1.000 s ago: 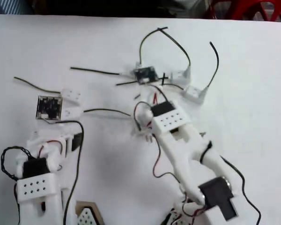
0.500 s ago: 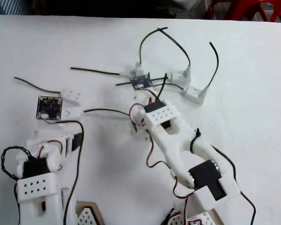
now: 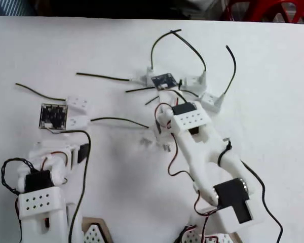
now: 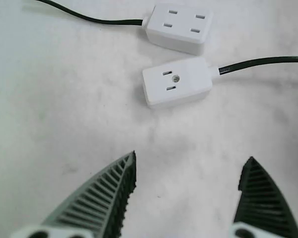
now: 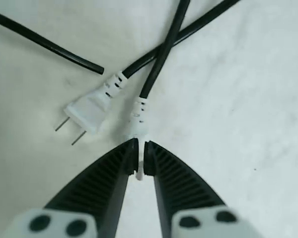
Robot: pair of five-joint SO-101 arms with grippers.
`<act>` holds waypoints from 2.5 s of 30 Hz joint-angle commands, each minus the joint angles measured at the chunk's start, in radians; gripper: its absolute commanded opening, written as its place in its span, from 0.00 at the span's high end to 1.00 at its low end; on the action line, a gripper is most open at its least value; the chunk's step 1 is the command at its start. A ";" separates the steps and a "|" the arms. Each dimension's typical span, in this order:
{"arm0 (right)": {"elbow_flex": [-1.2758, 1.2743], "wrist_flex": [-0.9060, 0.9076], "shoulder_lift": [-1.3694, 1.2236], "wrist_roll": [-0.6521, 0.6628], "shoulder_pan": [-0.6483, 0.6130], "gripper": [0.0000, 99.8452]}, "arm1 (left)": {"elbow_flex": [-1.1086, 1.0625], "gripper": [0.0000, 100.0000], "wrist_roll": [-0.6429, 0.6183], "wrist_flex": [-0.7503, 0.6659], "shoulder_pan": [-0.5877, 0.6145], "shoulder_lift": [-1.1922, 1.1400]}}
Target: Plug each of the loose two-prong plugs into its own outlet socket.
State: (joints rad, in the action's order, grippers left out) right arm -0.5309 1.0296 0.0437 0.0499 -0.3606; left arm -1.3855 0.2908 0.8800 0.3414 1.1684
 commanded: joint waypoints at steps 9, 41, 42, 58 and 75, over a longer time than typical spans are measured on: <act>0.012 0.041 0.054 0.089 -0.038 0.98 | 0.002 0.68 0.002 -0.025 0.012 0.018; 0.110 0.027 -0.234 -0.021 -0.077 0.90 | 0.000 0.68 0.002 -0.025 0.012 0.018; 0.120 0.035 -0.243 -0.018 -0.068 0.90 | 0.000 0.68 0.002 -0.025 0.012 0.018; 0.132 0.050 -0.266 0.051 -0.058 0.98 | 0.000 0.68 0.002 -0.025 0.012 0.018; 0.126 0.153 -0.059 0.183 0.090 0.91 | 0.000 0.68 0.002 -0.025 0.008 0.018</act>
State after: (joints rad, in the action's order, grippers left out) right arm -0.4189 1.1922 -0.0652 0.2309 -0.2808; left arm -1.3855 0.2908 0.8800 0.3414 1.1684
